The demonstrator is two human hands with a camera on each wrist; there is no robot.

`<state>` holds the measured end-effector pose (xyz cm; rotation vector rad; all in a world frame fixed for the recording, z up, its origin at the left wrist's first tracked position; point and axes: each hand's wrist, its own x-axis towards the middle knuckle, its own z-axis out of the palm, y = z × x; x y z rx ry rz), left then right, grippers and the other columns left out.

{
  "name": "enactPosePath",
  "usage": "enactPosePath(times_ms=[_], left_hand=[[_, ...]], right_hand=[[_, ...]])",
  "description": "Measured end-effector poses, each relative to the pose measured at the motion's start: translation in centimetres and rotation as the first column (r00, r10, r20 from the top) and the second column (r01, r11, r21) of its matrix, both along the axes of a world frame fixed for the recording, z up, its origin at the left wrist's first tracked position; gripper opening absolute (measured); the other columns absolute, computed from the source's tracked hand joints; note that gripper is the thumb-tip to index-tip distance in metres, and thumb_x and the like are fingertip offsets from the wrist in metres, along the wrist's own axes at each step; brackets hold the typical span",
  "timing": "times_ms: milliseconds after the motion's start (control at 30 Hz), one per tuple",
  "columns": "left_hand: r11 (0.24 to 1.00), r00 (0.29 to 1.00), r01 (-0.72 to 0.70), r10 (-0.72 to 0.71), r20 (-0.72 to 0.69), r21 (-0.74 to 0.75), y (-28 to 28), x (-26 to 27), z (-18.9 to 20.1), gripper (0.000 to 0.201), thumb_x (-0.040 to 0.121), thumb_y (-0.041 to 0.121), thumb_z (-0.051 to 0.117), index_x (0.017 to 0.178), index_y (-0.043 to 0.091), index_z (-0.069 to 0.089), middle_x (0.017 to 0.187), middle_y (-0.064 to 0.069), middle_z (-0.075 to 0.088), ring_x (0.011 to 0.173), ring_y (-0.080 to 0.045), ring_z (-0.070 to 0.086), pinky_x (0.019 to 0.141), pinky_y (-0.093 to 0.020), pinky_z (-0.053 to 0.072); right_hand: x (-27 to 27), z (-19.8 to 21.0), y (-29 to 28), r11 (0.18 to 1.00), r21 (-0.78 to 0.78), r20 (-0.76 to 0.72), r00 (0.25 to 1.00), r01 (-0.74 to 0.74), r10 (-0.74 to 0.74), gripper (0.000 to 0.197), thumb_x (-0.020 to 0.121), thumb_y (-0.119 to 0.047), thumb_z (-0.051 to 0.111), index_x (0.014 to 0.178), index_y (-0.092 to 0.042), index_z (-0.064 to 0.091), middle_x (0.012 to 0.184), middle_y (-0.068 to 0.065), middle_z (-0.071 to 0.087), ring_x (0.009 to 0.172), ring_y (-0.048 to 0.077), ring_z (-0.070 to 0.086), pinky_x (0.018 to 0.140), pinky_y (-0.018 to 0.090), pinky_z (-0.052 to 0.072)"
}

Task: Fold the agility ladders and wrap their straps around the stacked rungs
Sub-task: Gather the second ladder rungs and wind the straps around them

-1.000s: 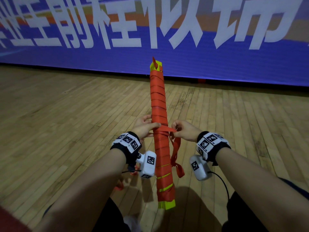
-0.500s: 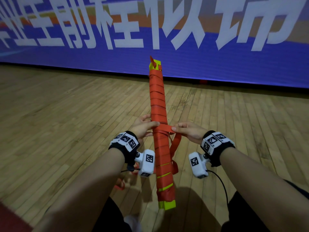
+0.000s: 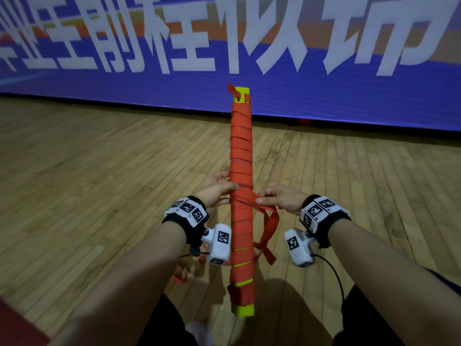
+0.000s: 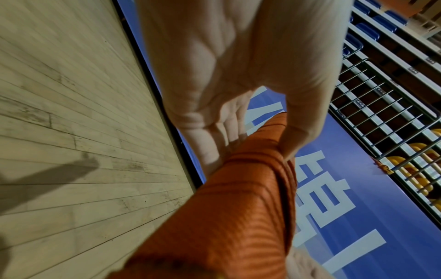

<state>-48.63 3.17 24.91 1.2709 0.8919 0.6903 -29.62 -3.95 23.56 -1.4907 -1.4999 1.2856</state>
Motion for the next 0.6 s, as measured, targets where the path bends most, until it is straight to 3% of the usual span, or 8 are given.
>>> enactPosePath(times_ms=[100,200,267,367,467,500,600], left_hand=[[1.0,1.0,0.006,-0.006,-0.019,0.009,0.0,0.1,-0.1,0.042,0.088,-0.005,0.055,0.128,0.004,0.048,0.094,-0.009,0.066,0.085,-0.019,0.064,0.059,-0.024,0.055],[1.0,1.0,-0.009,0.008,-0.017,-0.005,-0.2,0.5,-0.1,0.038,0.088,-0.006,0.053,0.124,0.006,0.049,0.093,-0.007,0.065,0.086,-0.018,0.063,0.058,-0.023,0.055],[0.999,1.0,-0.02,0.019,-0.01,-0.03,-0.3,0.7,-0.2,0.036,0.088,-0.006,0.051,0.122,0.007,0.049,0.094,-0.008,0.063,0.087,-0.018,0.062,0.059,-0.023,0.056],[0.998,1.0,-0.017,0.017,-0.008,-0.052,-0.6,0.9,-0.2,0.039,0.087,-0.005,0.056,0.122,0.009,0.046,0.097,-0.009,0.062,0.093,-0.022,0.06,0.062,-0.027,0.055],[0.999,1.0,0.025,-0.025,-0.018,-0.038,-0.9,0.8,0.0,0.056,0.083,-0.001,0.067,0.129,0.013,0.04,0.101,-0.007,0.065,0.099,-0.024,0.062,0.079,-0.037,0.054],[0.999,0.999,0.04,-0.04,-0.025,-0.032,-1.0,0.7,0.1,0.059,0.082,-0.001,0.068,0.13,0.015,0.038,0.1,-0.006,0.066,0.098,-0.023,0.063,0.079,-0.037,0.054],[0.998,0.991,0.062,-0.059,-0.12,0.023,-0.8,0.4,0.6,0.062,0.081,0.005,0.072,0.132,0.019,0.041,0.094,-0.002,0.067,0.086,-0.015,0.064,0.061,-0.028,0.054]], right_hand=[[0.0,-0.1,0.3,1.0,0.005,0.051,0.998,-0.031,0.031,0.012,0.094,-0.006,0.053,0.084,-0.008,0.058,0.075,0.003,0.058,0.065,0.007,0.055,0.065,0.015,0.044],[-0.1,-0.5,0.6,0.999,0.034,0.081,0.996,-0.031,0.028,0.008,0.094,-0.008,0.053,0.087,-0.01,0.056,0.081,0.002,0.057,0.075,0.012,0.053,0.074,0.021,0.044],[-0.3,-0.7,0.6,0.997,0.071,0.049,0.999,-0.012,0.008,0.012,0.094,-0.002,0.053,0.085,-0.011,0.055,0.078,-0.001,0.058,0.07,0.006,0.056,0.071,0.018,0.045],[-0.6,-1.0,0.7,0.995,0.091,-0.065,0.997,0.035,-0.029,0.02,0.091,0.006,0.052,0.078,-0.009,0.05,0.06,-0.006,0.057,0.054,0.001,0.055,0.059,0.014,0.044],[-0.8,-0.9,0.7,0.993,0.112,-0.106,0.994,0.04,-0.028,0.023,0.09,0.008,0.052,0.076,-0.009,0.047,0.052,-0.008,0.058,0.051,0.0,0.054,0.056,0.013,0.044],[-0.9,-0.9,0.7,0.992,0.12,-0.113,0.993,0.04,-0.027,0.023,0.09,0.009,0.051,0.075,-0.008,0.047,0.051,-0.009,0.059,0.051,-0.001,0.055,0.056,0.012,0.044],[-1.1,-0.8,0.6,0.988,0.142,-0.112,0.993,0.059,-0.043,0.025,0.09,0.01,0.051,0.074,-0.008,0.045,0.049,-0.011,0.06,0.049,-0.003,0.056,0.054,0.011,0.044]])
